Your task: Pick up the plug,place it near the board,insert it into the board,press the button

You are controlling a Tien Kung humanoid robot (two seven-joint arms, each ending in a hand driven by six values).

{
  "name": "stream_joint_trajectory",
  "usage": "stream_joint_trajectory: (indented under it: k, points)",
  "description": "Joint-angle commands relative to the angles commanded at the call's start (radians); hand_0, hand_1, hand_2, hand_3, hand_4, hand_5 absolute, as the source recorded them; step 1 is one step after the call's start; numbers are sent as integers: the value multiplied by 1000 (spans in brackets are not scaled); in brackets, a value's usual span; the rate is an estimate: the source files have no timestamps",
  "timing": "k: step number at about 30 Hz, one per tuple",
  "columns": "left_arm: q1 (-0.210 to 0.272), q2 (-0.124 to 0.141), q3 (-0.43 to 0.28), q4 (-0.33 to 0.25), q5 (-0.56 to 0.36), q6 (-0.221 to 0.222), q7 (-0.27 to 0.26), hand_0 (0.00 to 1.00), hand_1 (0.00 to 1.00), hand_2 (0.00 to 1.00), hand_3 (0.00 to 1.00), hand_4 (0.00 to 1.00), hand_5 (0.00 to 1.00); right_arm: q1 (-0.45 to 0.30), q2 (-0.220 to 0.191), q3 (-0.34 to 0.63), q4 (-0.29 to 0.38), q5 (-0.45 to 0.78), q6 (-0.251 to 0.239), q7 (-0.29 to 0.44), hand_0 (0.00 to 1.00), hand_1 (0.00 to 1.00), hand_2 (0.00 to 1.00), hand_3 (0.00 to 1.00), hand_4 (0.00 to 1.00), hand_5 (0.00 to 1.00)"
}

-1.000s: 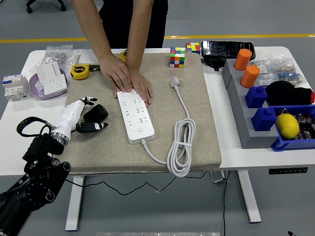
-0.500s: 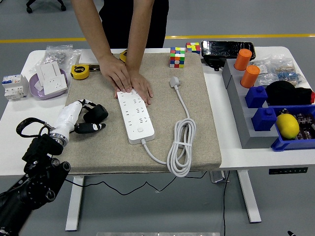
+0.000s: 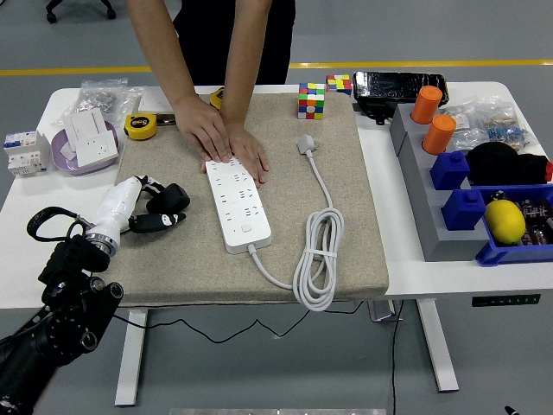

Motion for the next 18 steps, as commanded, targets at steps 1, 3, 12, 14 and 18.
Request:
stream_joint_trajectory:
  k: [1, 3, 12, 14, 18]
  points:
    - [-1, 0, 0, 1, -1, 1, 1, 719, 669, 475, 521, 986, 435, 0, 0, -1, 0, 0, 0, 0, 825, 753, 753, 794, 998, 919]
    - [-2, 0, -2, 3, -2, 6, 4, 719, 669, 475, 521, 986, 435, 2, 0, -1, 0, 0, 0, 0, 825, 753, 753, 794, 998, 919]
    - [-4, 0, -1, 11, 18, 5, 14, 600, 460, 382, 458, 796, 337, 0, -2, -4, 0, 1, 1, -1, 824, 754, 753, 794, 998, 919]
    - [-5, 0, 1, 13, 23, 6, 14, 600, 460, 382, 458, 796, 337, 0, -3, -5, 0, 1, 1, -1, 824, 754, 753, 794, 998, 919]
    - [-9, 0, 4, 18, 30, 11, 15, 583, 413, 373, 435, 700, 247, -1, -4, -7, 0, 2, 1, -1, 824, 754, 753, 794, 998, 919]
